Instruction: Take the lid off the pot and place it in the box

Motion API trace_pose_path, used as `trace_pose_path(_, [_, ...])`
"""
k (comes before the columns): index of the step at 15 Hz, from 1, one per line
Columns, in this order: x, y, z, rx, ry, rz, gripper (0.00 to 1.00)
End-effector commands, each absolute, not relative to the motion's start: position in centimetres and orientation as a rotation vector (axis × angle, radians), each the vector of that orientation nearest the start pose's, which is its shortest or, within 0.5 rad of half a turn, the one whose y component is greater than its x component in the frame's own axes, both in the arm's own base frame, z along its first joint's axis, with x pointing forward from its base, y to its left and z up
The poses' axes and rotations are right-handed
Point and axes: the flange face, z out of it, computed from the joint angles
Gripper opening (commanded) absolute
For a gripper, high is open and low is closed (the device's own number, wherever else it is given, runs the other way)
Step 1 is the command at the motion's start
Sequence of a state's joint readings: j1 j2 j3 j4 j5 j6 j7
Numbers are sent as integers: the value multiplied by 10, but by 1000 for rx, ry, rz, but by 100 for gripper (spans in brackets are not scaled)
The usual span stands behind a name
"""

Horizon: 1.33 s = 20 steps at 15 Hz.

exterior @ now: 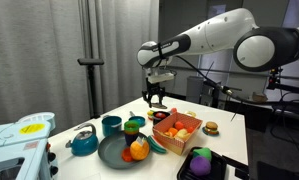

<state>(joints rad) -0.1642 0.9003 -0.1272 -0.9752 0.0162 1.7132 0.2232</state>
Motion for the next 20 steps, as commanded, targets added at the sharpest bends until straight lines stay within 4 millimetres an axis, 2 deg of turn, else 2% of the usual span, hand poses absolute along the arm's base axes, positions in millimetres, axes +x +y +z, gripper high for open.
trace_pose_path(1, [706,-167,303,-3183,721,369,45])
trace_pose_path(7, [667,-131,279,-3279,477,499,45])
trace_pose_path(9, [657,-119,270,-3303,345,477,45])
trace_pose_path(10, [652,-100,261,-3314,261,465,45])
trace_pose_path(12, [644,-85,246,-3318,130,420,45])
trace_pose_path(15, [634,-66,236,-3317,23,372,45])
trace_pose_path(16, [631,-63,237,-3314,13,360,92])
trace_pose_path(17, [629,-62,238,-3314,1,354,93])
trace_pose_path(18, [626,-63,237,-3305,-6,358,99])
trace_pose_path(20, [621,-66,238,-3299,-26,360,100])
